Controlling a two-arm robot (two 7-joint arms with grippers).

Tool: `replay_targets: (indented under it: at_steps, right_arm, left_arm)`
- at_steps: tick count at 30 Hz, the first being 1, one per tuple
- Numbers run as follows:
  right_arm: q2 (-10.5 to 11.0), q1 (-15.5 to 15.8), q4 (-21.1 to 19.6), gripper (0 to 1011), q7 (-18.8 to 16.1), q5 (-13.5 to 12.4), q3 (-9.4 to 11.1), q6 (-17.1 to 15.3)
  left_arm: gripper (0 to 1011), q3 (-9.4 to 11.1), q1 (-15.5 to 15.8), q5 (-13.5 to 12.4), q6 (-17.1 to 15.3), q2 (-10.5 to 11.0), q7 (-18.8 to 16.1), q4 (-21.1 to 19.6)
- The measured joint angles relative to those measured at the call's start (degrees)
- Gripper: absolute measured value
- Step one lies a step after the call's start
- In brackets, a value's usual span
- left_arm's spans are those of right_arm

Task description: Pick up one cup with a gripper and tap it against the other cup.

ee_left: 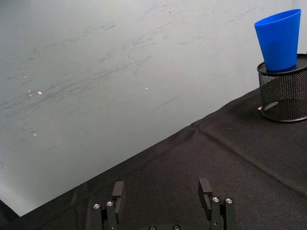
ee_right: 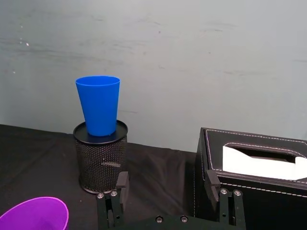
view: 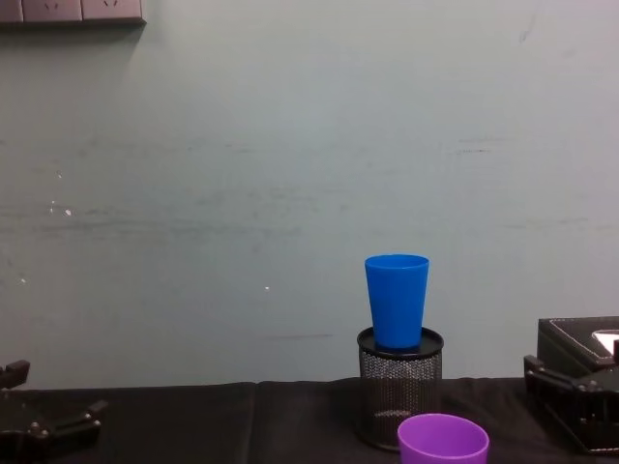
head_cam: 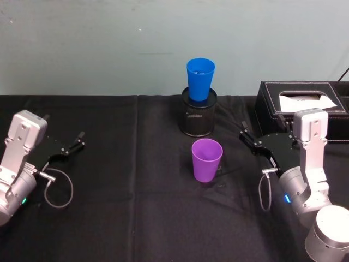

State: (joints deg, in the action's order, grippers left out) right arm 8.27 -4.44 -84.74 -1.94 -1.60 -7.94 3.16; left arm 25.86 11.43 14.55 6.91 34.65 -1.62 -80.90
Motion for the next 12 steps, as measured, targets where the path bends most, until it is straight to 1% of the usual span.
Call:
replay_targets:
  at_steps: [12]
  right_arm:
    - [0.18,0.04,-0.35,1002,-0.30,-0.35,-0.19,-0.20]
  left_arm:
    - [1000,0.00,0.00,0.00,0.00,0.00,0.00,0.00]
